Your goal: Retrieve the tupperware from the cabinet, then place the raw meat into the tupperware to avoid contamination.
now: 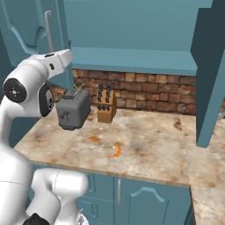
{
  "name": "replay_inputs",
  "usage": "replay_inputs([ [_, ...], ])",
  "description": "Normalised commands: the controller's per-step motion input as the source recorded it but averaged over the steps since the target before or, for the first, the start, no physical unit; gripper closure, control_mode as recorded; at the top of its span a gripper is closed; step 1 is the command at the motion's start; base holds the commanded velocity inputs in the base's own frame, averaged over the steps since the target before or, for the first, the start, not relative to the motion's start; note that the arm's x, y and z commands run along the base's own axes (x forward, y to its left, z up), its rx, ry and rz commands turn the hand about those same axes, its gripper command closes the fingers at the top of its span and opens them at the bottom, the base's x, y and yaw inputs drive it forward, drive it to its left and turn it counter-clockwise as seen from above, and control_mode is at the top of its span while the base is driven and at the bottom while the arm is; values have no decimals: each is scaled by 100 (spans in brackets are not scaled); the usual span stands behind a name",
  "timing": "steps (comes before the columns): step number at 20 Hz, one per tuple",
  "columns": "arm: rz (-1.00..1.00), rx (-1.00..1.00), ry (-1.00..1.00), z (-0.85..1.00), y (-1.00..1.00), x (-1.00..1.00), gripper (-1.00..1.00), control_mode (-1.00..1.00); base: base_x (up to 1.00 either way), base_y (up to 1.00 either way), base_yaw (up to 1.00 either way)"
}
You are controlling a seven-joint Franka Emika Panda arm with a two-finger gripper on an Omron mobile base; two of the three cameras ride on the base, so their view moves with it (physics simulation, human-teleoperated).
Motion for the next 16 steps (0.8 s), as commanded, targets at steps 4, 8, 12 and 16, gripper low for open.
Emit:
replay_inputs([
  [4,4,-5,11,-2,30,-38,100,-100,0,0,0],
  [8,0,0,0,0,0,0,-100,-100,0,0,0],
  [12,0,0,0,0,-3,-10,-100,-100,0,0,0],
  [16,0,1,-7,1,-26,-36,-100,-100,0,0,0],
])
